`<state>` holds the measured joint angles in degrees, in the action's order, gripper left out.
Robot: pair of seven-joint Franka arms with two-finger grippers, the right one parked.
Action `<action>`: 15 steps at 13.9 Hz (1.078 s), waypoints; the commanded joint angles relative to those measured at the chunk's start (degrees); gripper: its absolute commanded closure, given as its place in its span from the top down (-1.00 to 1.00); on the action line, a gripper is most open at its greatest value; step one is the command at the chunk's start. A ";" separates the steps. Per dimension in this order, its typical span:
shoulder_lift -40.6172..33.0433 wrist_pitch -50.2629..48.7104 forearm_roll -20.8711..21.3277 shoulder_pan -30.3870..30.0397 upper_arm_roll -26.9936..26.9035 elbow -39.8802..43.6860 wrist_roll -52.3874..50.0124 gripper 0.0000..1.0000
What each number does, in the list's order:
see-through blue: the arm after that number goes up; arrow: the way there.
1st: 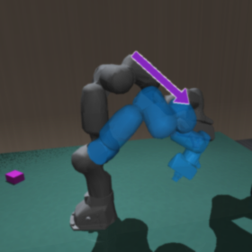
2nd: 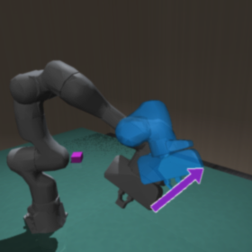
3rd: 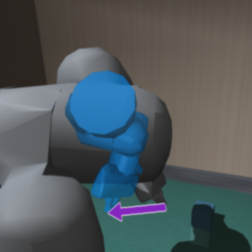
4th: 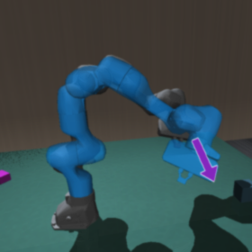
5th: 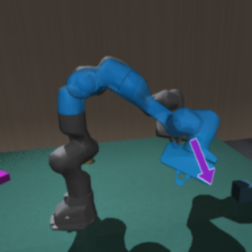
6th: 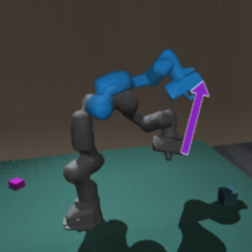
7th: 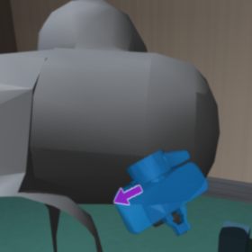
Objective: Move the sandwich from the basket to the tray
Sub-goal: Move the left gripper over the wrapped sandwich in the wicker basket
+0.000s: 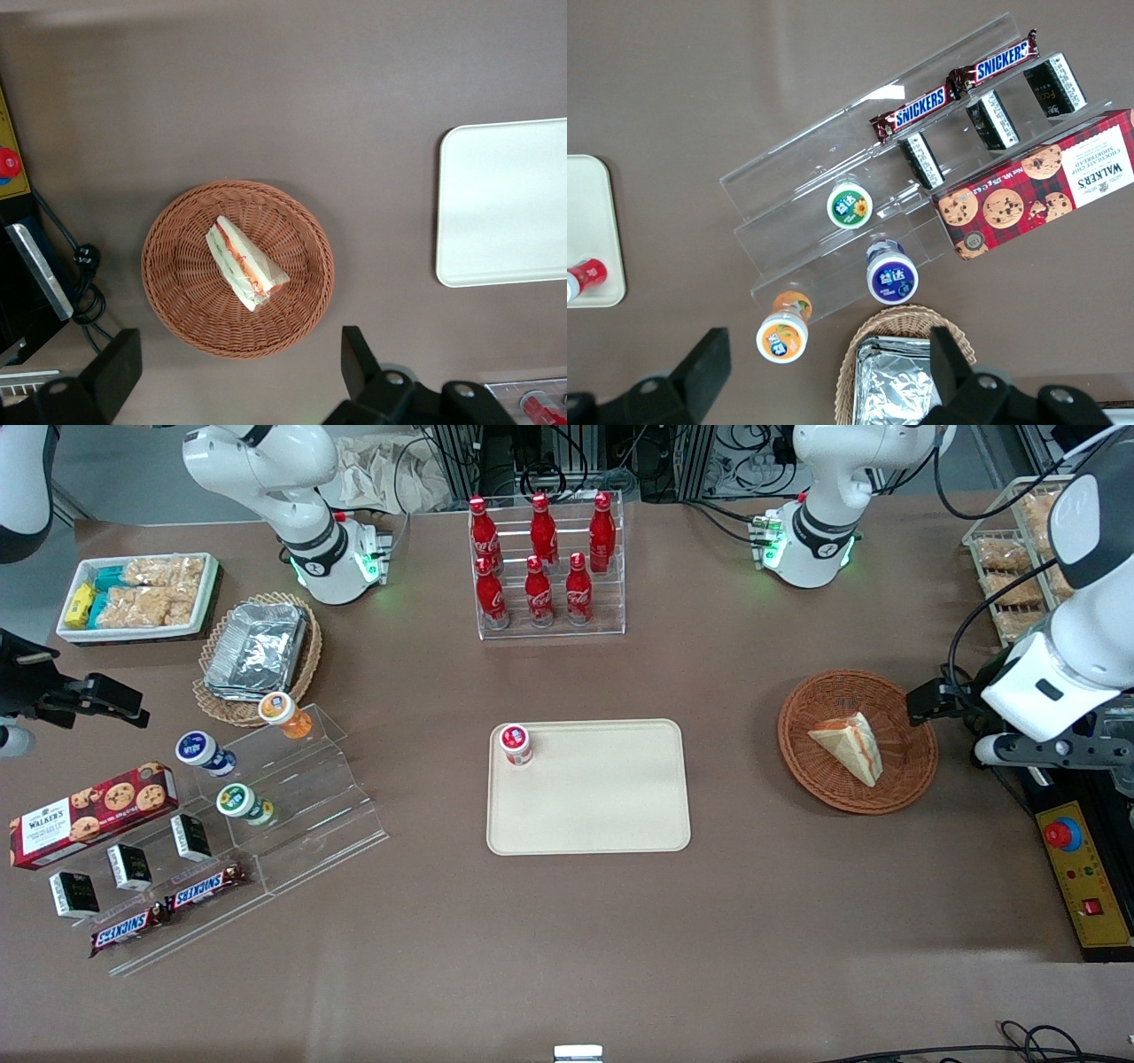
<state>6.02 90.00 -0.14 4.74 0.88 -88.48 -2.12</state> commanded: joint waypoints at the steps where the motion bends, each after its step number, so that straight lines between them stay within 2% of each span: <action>1: -5.48 2.18 0.40 0.27 -0.09 -6.15 -1.31 1.00; 4: -10.93 8.07 0.40 0.35 0.08 -15.20 -6.03 1.00; 7: -13.14 10.27 0.40 0.62 0.26 -20.92 -12.79 1.00; 11: -19.28 23.17 0.57 0.62 0.35 -36.37 -22.98 1.00; 15: -18.86 27.50 0.66 0.62 0.70 -41.58 -32.75 1.00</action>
<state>-10.53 115.11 -0.13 4.92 1.50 -126.11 -30.05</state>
